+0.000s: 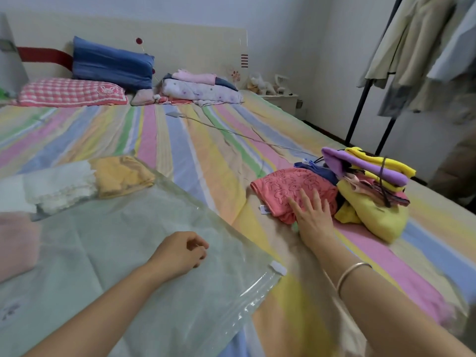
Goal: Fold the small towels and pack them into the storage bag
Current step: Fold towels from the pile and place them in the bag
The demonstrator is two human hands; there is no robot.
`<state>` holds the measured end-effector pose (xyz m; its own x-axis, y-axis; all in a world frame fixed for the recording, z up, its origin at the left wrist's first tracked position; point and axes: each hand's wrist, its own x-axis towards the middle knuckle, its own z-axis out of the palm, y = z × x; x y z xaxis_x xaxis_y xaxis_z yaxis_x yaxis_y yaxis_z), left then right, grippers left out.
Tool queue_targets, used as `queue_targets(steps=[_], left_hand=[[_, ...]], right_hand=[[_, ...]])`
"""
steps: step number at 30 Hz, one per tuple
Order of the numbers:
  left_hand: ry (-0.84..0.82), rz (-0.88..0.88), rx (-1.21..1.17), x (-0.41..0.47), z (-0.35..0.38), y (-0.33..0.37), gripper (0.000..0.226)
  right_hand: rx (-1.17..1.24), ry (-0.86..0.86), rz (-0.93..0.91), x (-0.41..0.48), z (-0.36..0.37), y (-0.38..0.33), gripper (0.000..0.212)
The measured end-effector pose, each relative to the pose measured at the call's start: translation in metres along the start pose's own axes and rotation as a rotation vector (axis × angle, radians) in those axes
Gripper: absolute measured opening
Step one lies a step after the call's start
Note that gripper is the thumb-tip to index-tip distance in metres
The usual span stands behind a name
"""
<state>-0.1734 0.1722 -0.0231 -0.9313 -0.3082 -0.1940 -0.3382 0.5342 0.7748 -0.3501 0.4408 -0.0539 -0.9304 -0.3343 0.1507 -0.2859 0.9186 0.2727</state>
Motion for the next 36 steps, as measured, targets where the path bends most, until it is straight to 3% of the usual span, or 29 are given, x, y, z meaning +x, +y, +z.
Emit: queue_targets(steps=[6,9,13,16,18,21,23,26,28,29,31,33,34,36], left_hand=[[-0.001,-0.110,-0.073,0.017,0.011,-0.009,0.017],[0.000,-0.148,-0.095,0.023,0.012,-0.013,0.020],[-0.021,-0.190,-0.213,0.027,0.009,-0.011,0.020],[-0.054,-0.250,-0.447,0.023,-0.001,-0.007,0.023],[-0.091,-0.324,-0.730,0.019,-0.012,-0.008,0.030],[-0.105,-0.429,-1.203,0.008,-0.037,-0.019,0.052],[-0.088,-0.447,-1.340,-0.002,-0.059,-0.035,0.066],[-0.062,-0.530,-1.333,-0.016,-0.088,-0.069,0.081],[-0.067,-0.535,-1.283,-0.024,-0.098,-0.084,0.079],[-0.088,-0.535,-1.247,-0.028,-0.101,-0.086,0.073],[-0.145,-0.515,-1.154,-0.036,-0.099,-0.082,0.057],[-0.150,-0.473,-1.025,-0.039,-0.092,-0.075,0.043],[-0.123,-0.454,-0.958,-0.037,-0.087,-0.073,0.036],[-0.080,-0.426,-0.847,-0.035,-0.078,-0.068,0.020]], right_hand=[[-0.003,0.064,-0.090,0.034,0.012,0.008,0.055],[0.131,0.190,-0.077,0.039,0.005,0.006,0.038],[0.447,0.327,0.073,0.045,-0.012,-0.015,0.016],[0.606,0.453,0.005,0.032,-0.048,-0.050,0.026],[0.710,0.496,-0.111,0.011,-0.082,-0.083,0.025],[0.801,0.453,-0.342,-0.033,-0.125,-0.134,0.026],[0.738,0.420,-0.528,-0.059,-0.139,-0.162,0.032],[0.704,0.046,-0.719,-0.087,-0.142,-0.187,0.049],[0.838,-0.272,-0.679,-0.091,-0.138,-0.189,0.057],[0.938,-0.294,-0.619,-0.088,-0.133,-0.189,0.051],[1.029,-0.090,-0.404,-0.074,-0.123,-0.185,0.032],[0.890,0.121,-0.133,-0.061,-0.113,-0.174,0.027],[0.810,0.139,-0.024,-0.058,-0.111,-0.166,0.032],[0.702,0.020,0.127,-0.055,-0.106,-0.154,0.046]])
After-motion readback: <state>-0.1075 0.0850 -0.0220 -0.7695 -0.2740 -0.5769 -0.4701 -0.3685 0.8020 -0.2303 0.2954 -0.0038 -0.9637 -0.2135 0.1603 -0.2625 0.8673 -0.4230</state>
